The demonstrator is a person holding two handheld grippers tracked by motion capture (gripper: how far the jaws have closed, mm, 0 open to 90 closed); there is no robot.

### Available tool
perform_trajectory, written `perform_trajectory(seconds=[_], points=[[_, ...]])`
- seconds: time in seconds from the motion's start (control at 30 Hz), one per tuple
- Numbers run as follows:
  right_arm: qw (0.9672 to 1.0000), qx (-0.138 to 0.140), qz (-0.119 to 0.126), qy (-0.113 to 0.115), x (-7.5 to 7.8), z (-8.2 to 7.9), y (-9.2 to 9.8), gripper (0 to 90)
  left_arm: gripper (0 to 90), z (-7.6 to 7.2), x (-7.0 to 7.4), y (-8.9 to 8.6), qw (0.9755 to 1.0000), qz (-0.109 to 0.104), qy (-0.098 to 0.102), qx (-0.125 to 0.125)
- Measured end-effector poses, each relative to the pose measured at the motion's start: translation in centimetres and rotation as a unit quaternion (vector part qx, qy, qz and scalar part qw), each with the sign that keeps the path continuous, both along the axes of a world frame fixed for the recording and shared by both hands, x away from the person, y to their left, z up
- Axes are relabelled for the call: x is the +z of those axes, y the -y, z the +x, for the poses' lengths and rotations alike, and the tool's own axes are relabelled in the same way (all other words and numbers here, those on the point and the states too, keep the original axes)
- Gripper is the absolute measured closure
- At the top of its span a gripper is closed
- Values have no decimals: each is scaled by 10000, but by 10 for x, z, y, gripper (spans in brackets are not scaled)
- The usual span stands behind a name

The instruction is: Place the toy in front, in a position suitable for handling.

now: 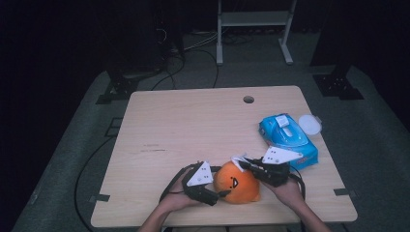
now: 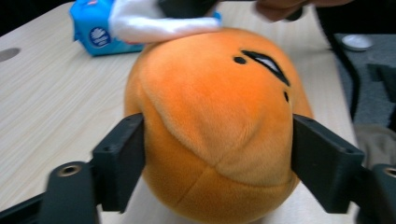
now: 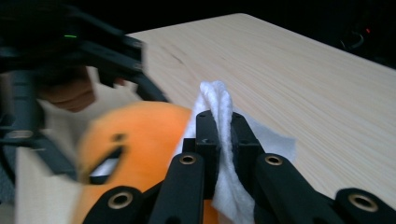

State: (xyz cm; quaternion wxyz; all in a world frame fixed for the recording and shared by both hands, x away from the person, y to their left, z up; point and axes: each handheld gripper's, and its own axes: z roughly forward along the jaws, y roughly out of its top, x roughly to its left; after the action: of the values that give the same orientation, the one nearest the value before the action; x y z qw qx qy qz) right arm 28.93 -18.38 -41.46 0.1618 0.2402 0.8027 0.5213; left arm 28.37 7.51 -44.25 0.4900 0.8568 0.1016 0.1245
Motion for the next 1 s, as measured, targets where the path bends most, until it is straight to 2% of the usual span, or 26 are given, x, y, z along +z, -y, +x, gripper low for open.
perform_trajectory(seconds=[0.1,0.23,0.3,0.33,0.4,0.43,0.5,0.53,0.6,0.7,0.8,0.93,1.0], points=[[9996,229,-52,142,6,-10,-14,843,274,1,3,6,9999,38,40,148],[9974,614,-233,289,9,-19,-37,843,277,4,4,12,9989,29,-156,442],[9968,598,-395,348,9,-18,-42,843,226,6,3,11,9987,-36,-218,454],[9971,582,-378,308,9,-14,-41,844,177,6,3,10,9989,-125,-249,385],[9979,487,-327,262,7,-7,-39,843,110,5,4,9,9994,-182,-165,260],[9982,451,-299,257,7,-4,-38,844,108,4,4,10,9995,-112,-112,262],[9984,436,-282,220,6,-3,-39,844,180,4,2,12,9995,74,88,310],[9981,456,-322,268,6,-4,-41,843,229,4,2,12,9993,127,106,325],[9975,496,-381,325,5,-8,-42,843,273,7,1,9,9993,98,-46,371],[9974,488,-406,341,4,-13,-35,844,282,9,0,6,9985,90,-213,490],[9975,340,-458,406,3,-18,-19,844,281,13,-3,1,9976,-2,-381,573],[9982,100,-484,341,-1,-21,5,844,273,15,-4,0,9975,-66,-426,563],[9984,34,-450,327,-4,-22,11,844,217,14,-1,1,9974,-158,-523,464]])
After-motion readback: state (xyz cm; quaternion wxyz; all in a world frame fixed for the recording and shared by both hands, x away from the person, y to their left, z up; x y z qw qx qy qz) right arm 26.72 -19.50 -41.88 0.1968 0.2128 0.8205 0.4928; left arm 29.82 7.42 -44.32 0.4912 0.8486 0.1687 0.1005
